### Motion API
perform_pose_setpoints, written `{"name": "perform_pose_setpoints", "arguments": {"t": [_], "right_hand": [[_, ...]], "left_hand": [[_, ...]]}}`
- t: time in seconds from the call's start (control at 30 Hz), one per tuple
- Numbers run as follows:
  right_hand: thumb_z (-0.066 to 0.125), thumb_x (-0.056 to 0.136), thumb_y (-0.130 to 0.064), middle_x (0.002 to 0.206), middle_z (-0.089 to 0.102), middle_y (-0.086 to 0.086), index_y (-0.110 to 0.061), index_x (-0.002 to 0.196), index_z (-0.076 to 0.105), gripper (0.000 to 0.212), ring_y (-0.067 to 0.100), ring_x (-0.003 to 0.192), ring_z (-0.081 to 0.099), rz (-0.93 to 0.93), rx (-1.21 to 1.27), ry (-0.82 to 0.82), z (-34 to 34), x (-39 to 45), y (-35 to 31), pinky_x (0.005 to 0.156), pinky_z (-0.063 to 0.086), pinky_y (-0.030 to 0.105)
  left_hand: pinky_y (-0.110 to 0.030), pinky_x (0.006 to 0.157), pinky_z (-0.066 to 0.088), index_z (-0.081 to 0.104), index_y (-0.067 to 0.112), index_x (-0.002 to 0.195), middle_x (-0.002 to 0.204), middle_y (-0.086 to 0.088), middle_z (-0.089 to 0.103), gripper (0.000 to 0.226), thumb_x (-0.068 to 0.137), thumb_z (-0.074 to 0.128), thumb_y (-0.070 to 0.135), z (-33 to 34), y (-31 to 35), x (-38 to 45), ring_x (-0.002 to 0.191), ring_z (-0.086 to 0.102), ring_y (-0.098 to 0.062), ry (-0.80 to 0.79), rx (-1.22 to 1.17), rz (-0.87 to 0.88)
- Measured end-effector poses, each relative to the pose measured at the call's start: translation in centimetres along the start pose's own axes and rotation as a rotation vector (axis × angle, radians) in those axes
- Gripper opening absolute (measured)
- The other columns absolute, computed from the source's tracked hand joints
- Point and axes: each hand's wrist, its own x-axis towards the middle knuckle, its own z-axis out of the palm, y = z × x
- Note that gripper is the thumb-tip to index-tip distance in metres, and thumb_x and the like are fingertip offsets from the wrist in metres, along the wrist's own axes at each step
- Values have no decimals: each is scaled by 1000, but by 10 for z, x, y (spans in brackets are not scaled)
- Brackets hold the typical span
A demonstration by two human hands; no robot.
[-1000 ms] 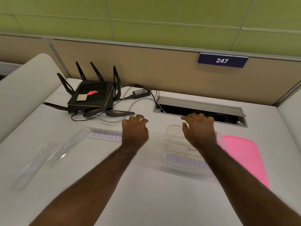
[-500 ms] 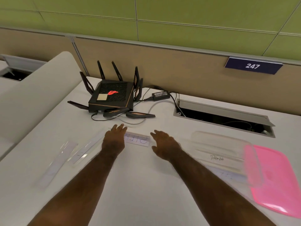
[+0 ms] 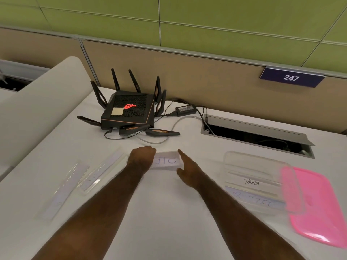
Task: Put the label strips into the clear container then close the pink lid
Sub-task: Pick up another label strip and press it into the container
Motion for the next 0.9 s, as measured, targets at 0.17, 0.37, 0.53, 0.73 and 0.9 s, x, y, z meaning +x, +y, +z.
{"name": "perform_pose_setpoints", "arguments": {"t": [0.17, 0.37, 0.53, 0.73, 0.9], "right_hand": [[56, 81, 8, 150, 40, 12, -16, 151, 23, 81, 28, 132, 44, 69, 291, 131, -40, -5, 4, 102, 44, 34], [66, 87, -39, 134, 59, -5, -28, 141, 43, 60, 11, 117, 57, 56, 440, -158, -91, -26, -13, 88, 50, 32], [68, 77, -54, 119, 67, 0, -31, 124, 59, 53, 21, 110, 63, 33, 500, -252, -123, -52, -17, 83, 57, 37], [72, 76, -52, 111, 71, 10, -20, 112, 68, 48, 24, 95, 68, 53, 435, -185, -170, -88, 11, 78, 53, 35], [73, 74, -49, 84, 68, 3, -21, 88, 71, 31, 17, 73, 60, 93, 304, -88, -219, -119, 58, 68, 49, 32]], "left_hand": [[-36, 73, 50, 66, 12, 101, 98, -9, 68, 21, 96, 47, 21, -23, 12, -7, 85, 63, -27, 333, -424, -147], [-38, 79, 60, 68, 16, 104, 105, 4, 70, 15, 92, 62, 22, -82, 63, -25, 95, 69, -20, 285, -1344, -247], [-40, 87, 56, 75, 22, 92, 100, -1, 77, 12, 90, 64, 17, -111, 107, -31, 101, 70, -23, 143, -1783, -206], [-38, 87, 56, 71, 20, 107, 107, -2, 74, 19, 94, 58, 25, -120, 143, -27, 100, 69, -18, -4, -1788, -30], [-43, 90, 43, 66, 25, 119, 112, -4, 66, 52, 89, 42, 59, -128, 146, -17, 104, 62, -19, -220, -2148, 8]]}}
